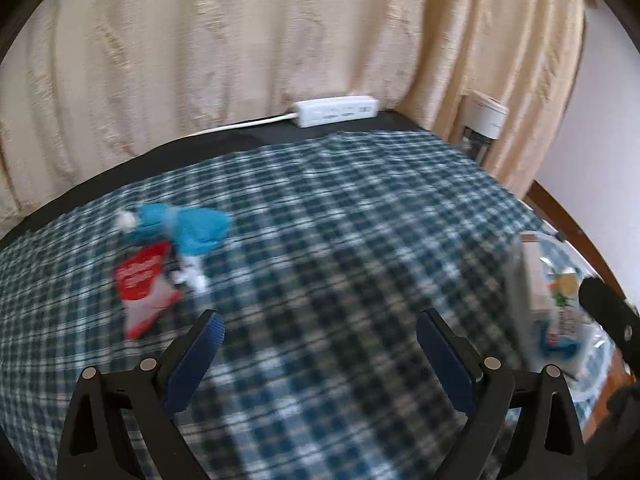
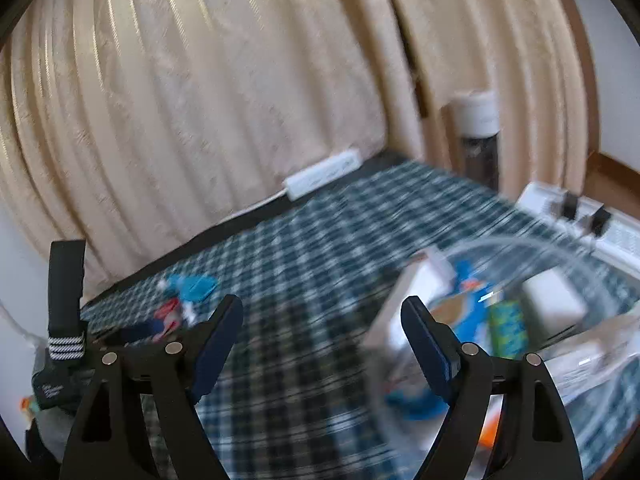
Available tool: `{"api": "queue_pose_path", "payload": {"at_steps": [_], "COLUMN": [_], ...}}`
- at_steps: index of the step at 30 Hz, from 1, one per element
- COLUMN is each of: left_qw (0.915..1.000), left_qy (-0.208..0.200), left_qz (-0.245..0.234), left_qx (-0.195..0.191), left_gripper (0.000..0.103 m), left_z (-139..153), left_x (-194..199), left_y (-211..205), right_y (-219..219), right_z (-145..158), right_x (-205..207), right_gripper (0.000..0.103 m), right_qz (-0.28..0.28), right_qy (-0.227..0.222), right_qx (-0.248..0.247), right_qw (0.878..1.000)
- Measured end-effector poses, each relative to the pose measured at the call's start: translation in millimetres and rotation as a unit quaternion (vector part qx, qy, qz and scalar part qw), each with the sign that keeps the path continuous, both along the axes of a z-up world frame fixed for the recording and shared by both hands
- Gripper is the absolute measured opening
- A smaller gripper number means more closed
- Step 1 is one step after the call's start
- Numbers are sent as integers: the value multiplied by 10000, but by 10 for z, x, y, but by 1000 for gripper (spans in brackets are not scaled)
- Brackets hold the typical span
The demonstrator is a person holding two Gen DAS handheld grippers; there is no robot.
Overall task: Organize objects
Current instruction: 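Move both grippers from the bowl back to the red packet and cloth, then grasp the red Balloon glue packet with the left gripper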
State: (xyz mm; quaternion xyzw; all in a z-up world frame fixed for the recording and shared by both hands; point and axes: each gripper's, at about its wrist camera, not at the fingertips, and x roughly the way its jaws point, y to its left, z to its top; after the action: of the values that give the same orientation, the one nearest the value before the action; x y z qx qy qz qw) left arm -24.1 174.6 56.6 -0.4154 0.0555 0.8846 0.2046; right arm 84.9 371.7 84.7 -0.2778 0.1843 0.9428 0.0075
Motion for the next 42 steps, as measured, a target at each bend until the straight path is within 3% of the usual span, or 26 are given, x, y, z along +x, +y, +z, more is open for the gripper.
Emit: {"api": "queue_pose_path", "payload": {"at_steps": [9, 26, 42], "left_qw": [9981, 9850, 9866], "left_qy": [-91, -357, -504], "left_qz": [611, 1675, 1546], "left_qx": [-29, -232, -163], "left_gripper": [99, 99, 99], "left_z": [-72, -319, -492], "left_x": [-222, -846, -1022], "left_y": [-506, -1117, -1125], "right_y": [-448, -779, -832], "right_z": [-282, -488, -653], "right_x": [-263, -506, -652], "right_gripper": [85, 85, 85], "right_qz": [622, 910, 899], "right_qy": [-480, -795, -994], "right_qx": [-51, -21, -20], "right_qw": [9969, 9927, 9910]}}
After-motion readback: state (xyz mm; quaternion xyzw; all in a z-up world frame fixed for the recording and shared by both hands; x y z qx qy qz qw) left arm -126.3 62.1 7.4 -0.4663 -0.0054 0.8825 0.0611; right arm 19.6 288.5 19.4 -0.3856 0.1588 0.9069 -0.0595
